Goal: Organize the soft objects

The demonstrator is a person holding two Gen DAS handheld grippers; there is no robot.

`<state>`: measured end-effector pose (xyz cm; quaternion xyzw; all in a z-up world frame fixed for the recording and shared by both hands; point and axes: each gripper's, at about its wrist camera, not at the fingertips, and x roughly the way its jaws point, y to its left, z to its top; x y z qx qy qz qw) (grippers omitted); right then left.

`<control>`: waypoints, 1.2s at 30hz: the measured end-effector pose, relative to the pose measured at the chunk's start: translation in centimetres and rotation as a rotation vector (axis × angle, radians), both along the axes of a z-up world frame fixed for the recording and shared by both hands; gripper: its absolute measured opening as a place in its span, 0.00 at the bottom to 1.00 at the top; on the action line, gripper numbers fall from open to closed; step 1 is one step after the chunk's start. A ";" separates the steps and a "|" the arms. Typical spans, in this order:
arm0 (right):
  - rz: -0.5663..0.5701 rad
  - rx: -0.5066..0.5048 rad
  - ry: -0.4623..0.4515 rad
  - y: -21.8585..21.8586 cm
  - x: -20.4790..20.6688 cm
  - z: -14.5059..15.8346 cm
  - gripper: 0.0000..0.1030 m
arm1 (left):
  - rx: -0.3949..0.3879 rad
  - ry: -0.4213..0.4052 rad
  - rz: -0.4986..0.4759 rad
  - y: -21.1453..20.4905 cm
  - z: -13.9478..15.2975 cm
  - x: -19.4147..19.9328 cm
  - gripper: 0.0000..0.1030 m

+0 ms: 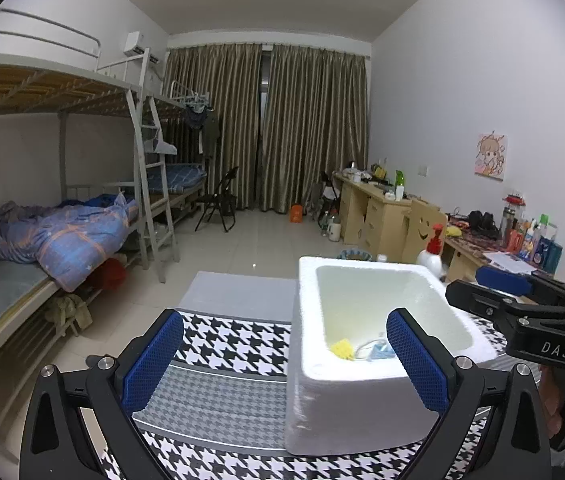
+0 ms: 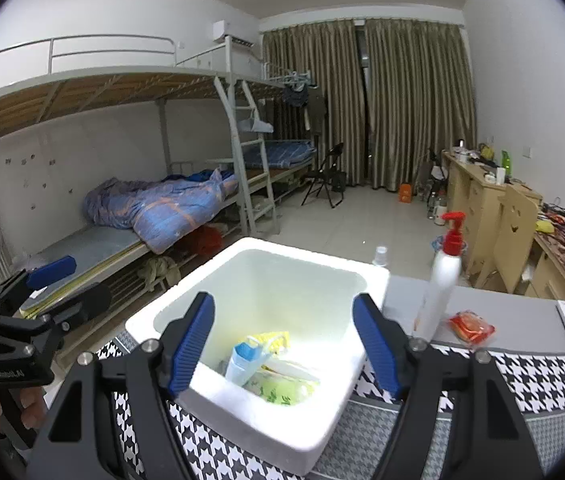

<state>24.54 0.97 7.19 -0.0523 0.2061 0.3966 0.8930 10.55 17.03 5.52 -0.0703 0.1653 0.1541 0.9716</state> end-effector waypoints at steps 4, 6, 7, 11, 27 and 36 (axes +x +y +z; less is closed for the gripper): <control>-0.033 0.020 -0.009 -1.6 -0.8 0.1 0.83 | 0.003 -0.004 -0.012 -1.2 0.3 -0.5 0.99; -0.050 0.033 -0.016 -2.3 -1.3 0.2 0.89 | 0.008 -0.010 -0.020 -1.9 0.3 -0.7 0.99; -0.062 0.039 -0.021 -2.8 -1.7 0.2 0.94 | 0.012 -0.013 -0.025 -2.3 0.3 -0.9 0.99; -0.119 0.055 -0.047 -4.2 -3.0 0.2 1.00 | 0.027 -0.040 -0.044 -3.6 0.6 -1.6 0.99; -0.177 0.077 -0.115 -7.8 -7.1 -0.4 1.00 | 0.054 -0.064 -0.070 -6.9 0.1 -4.4 0.99; -0.210 0.086 -0.146 -9.5 -8.9 -1.3 1.00 | 0.049 -0.077 -0.097 -7.9 -0.6 -5.8 0.99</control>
